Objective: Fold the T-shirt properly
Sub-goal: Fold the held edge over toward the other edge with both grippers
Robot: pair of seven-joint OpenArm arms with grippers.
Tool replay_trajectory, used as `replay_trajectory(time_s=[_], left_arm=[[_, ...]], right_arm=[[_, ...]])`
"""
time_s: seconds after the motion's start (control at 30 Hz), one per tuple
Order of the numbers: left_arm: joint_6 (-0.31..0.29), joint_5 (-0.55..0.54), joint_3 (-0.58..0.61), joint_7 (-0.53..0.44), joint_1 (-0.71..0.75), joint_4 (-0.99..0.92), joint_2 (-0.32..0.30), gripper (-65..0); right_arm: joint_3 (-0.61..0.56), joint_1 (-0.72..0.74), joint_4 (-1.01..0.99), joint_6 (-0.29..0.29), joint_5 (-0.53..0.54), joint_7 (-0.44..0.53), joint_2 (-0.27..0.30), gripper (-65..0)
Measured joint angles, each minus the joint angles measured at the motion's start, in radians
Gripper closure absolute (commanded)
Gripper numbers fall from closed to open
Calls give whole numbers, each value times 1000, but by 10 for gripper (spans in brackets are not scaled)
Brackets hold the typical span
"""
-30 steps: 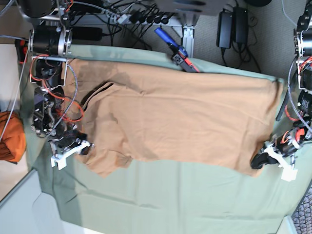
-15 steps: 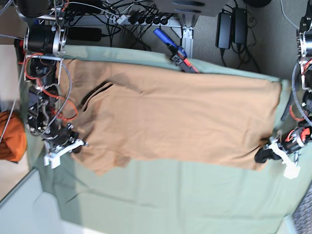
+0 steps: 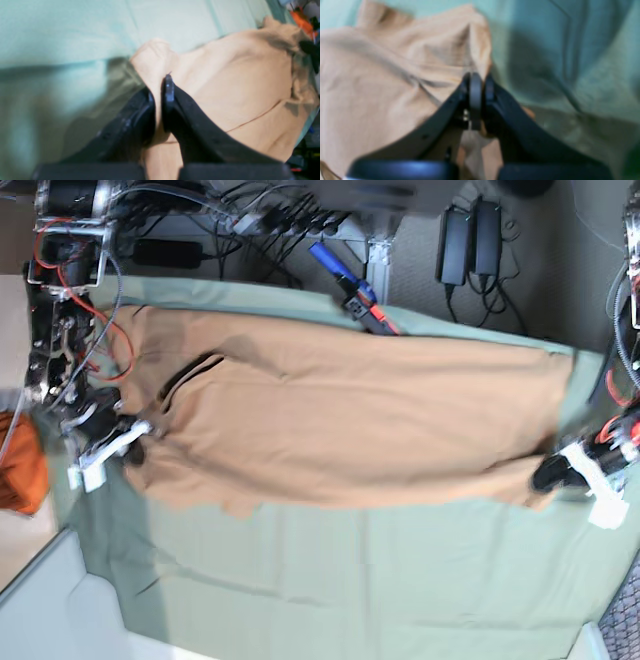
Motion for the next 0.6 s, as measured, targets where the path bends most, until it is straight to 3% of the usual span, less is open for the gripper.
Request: replay_trajectory(time_s=[0.23,0.6], left_arm=[[0,-2,0,3,22,1,-28,0],[0,-9,0,34,58,8,-35,0]], right_arm=[[136,-116,25,2,75,-10,5,0],[206,-193,34,3,111,-14,3,0]])
